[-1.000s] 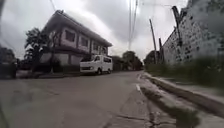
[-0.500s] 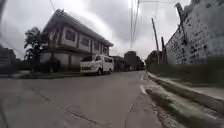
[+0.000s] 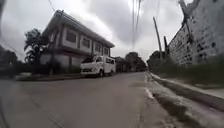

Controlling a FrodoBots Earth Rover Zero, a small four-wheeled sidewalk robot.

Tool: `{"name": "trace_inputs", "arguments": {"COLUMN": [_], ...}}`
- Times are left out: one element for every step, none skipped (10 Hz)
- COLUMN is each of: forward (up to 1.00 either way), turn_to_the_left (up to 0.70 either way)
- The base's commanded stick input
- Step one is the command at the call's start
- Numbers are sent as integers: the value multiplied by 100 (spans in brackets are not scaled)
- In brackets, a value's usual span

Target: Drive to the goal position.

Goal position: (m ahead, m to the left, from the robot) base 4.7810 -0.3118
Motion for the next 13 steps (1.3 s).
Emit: {"name": "trace_inputs", "arguments": {"forward": [70, 70, 70, 70, 70, 70, 70, 70, 70, 70, 70, 70, 70], "turn_to_the_left": [-35, -35, -35, -35, -35, -35, -35, -35, -34, -8, -1, 0, 0]}}
